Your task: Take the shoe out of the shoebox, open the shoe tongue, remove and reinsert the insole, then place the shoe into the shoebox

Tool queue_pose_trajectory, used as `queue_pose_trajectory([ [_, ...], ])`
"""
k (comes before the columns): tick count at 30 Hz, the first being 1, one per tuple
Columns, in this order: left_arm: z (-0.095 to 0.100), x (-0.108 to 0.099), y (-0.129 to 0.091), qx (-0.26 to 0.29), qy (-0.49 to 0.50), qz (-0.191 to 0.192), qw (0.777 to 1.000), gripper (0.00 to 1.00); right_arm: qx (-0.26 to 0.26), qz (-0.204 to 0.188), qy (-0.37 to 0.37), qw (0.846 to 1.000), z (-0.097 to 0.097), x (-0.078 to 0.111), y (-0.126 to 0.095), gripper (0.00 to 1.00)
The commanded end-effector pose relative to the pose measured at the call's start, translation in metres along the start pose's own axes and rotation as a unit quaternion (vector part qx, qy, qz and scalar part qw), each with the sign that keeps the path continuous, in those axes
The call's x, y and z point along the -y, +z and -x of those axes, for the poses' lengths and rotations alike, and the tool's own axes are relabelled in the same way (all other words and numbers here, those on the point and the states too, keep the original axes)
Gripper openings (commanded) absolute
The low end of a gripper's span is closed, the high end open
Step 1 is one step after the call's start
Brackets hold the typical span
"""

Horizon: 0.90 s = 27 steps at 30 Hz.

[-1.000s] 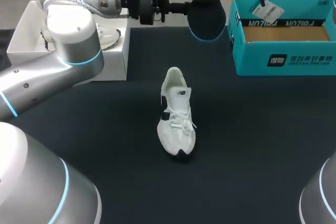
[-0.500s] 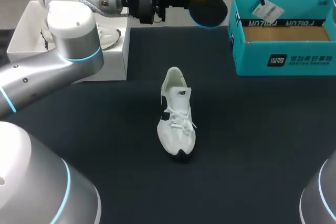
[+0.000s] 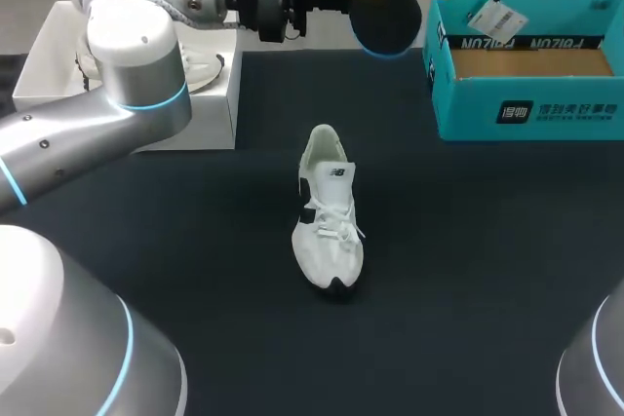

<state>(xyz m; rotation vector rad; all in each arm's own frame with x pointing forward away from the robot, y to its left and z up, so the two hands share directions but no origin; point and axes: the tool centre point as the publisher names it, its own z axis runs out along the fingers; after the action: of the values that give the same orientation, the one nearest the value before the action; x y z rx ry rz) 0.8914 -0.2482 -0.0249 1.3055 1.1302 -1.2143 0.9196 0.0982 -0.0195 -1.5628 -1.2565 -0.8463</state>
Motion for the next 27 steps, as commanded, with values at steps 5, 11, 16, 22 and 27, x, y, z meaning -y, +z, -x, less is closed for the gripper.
queue_pose_trajectory([
  [5,0.003,0.002,-0.001,-0.007,0.008,0.008,1.000,0.00,-0.024,0.073,-0.038,0.996,-0.009,0.041,-0.043,1.00],
  [11,0.003,0.000,-0.001,-0.012,0.004,0.014,1.000,0.00,-0.007,0.102,-0.072,0.992,-0.014,0.051,-0.057,1.00],
  [16,0.003,-0.002,-0.001,-0.014,0.003,0.026,1.000,0.00,-0.007,0.102,-0.072,0.992,-0.014,0.051,-0.057,1.00],
  [22,0.003,-0.003,0.000,-0.017,-0.004,0.042,0.999,0.00,-0.007,0.102,-0.072,0.992,-0.014,0.051,-0.057,1.00],
  [27,0.003,-0.003,0.000,-0.017,-0.004,0.042,0.999,0.00,-0.007,0.102,-0.072,0.992,-0.014,0.051,-0.057,1.00],
])
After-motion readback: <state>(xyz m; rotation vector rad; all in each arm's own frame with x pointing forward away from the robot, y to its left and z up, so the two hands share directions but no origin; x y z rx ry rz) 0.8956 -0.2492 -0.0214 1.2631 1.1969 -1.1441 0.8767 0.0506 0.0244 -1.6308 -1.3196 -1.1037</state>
